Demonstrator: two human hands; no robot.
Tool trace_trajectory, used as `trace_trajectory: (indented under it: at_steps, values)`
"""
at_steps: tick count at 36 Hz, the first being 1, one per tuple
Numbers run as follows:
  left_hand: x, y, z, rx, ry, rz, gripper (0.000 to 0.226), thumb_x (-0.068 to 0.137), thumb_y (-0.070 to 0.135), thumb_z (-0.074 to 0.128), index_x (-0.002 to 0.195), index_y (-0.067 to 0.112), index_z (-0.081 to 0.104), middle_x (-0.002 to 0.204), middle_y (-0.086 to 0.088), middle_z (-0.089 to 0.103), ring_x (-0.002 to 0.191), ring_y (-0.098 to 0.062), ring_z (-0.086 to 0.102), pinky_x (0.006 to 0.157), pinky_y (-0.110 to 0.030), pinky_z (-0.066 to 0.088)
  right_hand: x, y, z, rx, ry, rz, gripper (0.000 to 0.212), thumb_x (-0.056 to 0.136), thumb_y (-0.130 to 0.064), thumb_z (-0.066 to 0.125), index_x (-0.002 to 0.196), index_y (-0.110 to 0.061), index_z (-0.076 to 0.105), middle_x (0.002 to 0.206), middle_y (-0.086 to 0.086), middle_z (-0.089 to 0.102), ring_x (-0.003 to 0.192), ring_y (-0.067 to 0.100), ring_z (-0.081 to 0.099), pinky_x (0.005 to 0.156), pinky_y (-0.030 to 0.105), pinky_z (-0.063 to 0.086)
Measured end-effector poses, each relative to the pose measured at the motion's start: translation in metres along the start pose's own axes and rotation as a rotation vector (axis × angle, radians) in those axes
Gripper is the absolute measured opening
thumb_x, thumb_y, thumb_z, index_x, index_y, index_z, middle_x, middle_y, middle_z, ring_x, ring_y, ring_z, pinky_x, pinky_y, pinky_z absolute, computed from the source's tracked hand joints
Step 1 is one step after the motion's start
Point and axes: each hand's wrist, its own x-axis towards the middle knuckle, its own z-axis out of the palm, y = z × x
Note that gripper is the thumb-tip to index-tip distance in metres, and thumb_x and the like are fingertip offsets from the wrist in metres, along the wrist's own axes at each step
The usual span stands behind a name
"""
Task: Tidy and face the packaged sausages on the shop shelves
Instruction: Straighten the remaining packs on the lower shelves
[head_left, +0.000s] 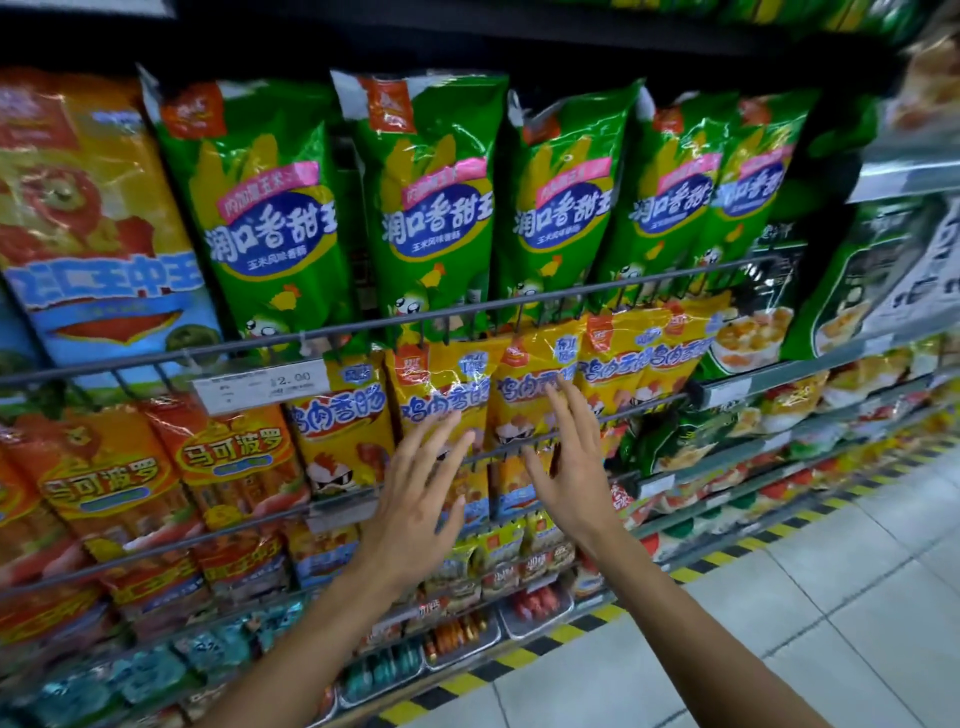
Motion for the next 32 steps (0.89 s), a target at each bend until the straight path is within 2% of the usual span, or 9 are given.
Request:
trace_trajectory:
  at_steps: [5, 9, 12, 15, 17, 20, 23, 28, 32]
  values:
    - [0.045, 0.034, 0.027, -0.003, -0.022, -0.014, 0.077, 0.104, 0.027, 0.056, 0.165, 0.027, 0.009, 0.172, 0.009, -0.005, 0.159, -0.015, -0.006, 0.126, -0.041, 0.008, 0.016, 0.032, -0.016, 0.054, -0.024, 0.007, 0.074, 0.103, -0.027, 0.062, 0.163, -0.022, 0.020, 0.171, -0.007, 0.010, 0.158, 0.015, 0.008, 0.125, 0.049, 0.025]
    - [0.076, 0.055, 0.051, 0.002, -0.008, -0.079, 0.077, 0.104, 0.027, 0.056, 0.165, 0.030, 0.008, 0.172, 0.011, -0.008, 0.159, -0.016, -0.011, 0.124, -0.042, 0.007, 0.025, 0.059, -0.037, 0.147, -0.003, 0.030, 0.066, 0.103, -0.024, 0.062, 0.160, -0.022, 0.029, 0.167, -0.009, 0.019, 0.156, 0.010, 0.016, 0.124, 0.042, 0.029]
    - [0.091, 0.068, 0.066, 0.048, 0.009, -0.137, 0.079, 0.103, 0.028, 0.057, 0.165, 0.031, 0.009, 0.172, 0.009, -0.008, 0.159, -0.022, -0.014, 0.123, -0.050, 0.018, 0.033, 0.091, -0.052, 0.136, 0.057, 0.036, 0.065, 0.102, -0.024, 0.063, 0.159, -0.023, 0.031, 0.167, -0.007, 0.020, 0.155, 0.015, 0.019, 0.119, 0.050, 0.036]
    - [0.101, 0.078, 0.077, 0.124, 0.057, -0.208, 0.079, 0.100, 0.028, 0.060, 0.164, 0.029, 0.014, 0.173, 0.004, -0.005, 0.159, -0.029, -0.010, 0.120, -0.062, 0.028, 0.042, 0.123, -0.066, 0.080, 0.097, 0.007, 0.065, 0.102, -0.025, 0.062, 0.159, -0.024, 0.031, 0.169, -0.004, 0.014, 0.157, 0.020, 0.014, 0.122, 0.053, 0.030]
    - [0.108, 0.082, 0.084, 0.180, 0.103, -0.207, 0.074, 0.102, 0.028, 0.057, 0.164, 0.026, 0.017, 0.173, 0.001, -0.003, 0.159, -0.032, -0.008, 0.124, -0.063, 0.019, 0.048, 0.136, -0.074, 0.018, 0.090, -0.076, 0.063, 0.102, -0.024, 0.060, 0.159, -0.024, 0.033, 0.170, -0.005, 0.011, 0.158, 0.022, 0.011, 0.125, 0.048, 0.024]
    - [0.122, 0.087, 0.092, 0.241, 0.140, -0.165, 0.075, 0.101, 0.028, 0.059, 0.164, 0.025, 0.019, 0.173, -0.004, -0.001, 0.159, -0.032, -0.006, 0.127, -0.058, 0.004, 0.057, 0.149, -0.079, -0.041, 0.055, -0.226, 0.063, 0.102, -0.018, 0.062, 0.158, -0.017, 0.035, 0.170, 0.003, 0.015, 0.158, 0.028, 0.013, 0.126, 0.049, 0.025]
    - [0.136, 0.090, 0.097, 0.305, 0.141, -0.205, 0.078, 0.100, 0.030, 0.061, 0.164, 0.028, 0.017, 0.173, -0.007, -0.004, 0.159, -0.035, -0.008, 0.125, -0.063, 0.008, 0.064, 0.157, -0.076, -0.072, 0.030, -0.262, 0.065, 0.102, -0.024, 0.063, 0.159, -0.018, 0.032, 0.171, 0.004, 0.016, 0.159, 0.027, 0.011, 0.126, 0.049, 0.023]
    - [0.143, 0.090, 0.101, 0.378, 0.153, -0.239, 0.084, 0.097, 0.030, 0.066, 0.164, 0.028, 0.015, 0.173, -0.010, -0.002, 0.158, -0.038, -0.006, 0.124, -0.066, 0.007, 0.082, 0.163, -0.079, -0.110, 0.006, -0.235, 0.072, 0.102, -0.034, 0.060, 0.163, -0.023, 0.022, 0.171, -0.006, 0.016, 0.159, 0.019, 0.010, 0.124, 0.051, 0.025]
    - [0.146, 0.096, 0.104, 0.372, 0.199, -0.262, 0.081, 0.097, 0.028, 0.067, 0.163, 0.027, 0.021, 0.173, -0.009, 0.001, 0.158, -0.038, -0.006, 0.123, -0.067, 0.005, 0.086, 0.171, -0.077, -0.127, -0.037, -0.267, 0.079, 0.101, -0.037, 0.062, 0.164, -0.024, 0.016, 0.172, -0.007, 0.011, 0.159, 0.019, 0.006, 0.126, 0.052, 0.019]
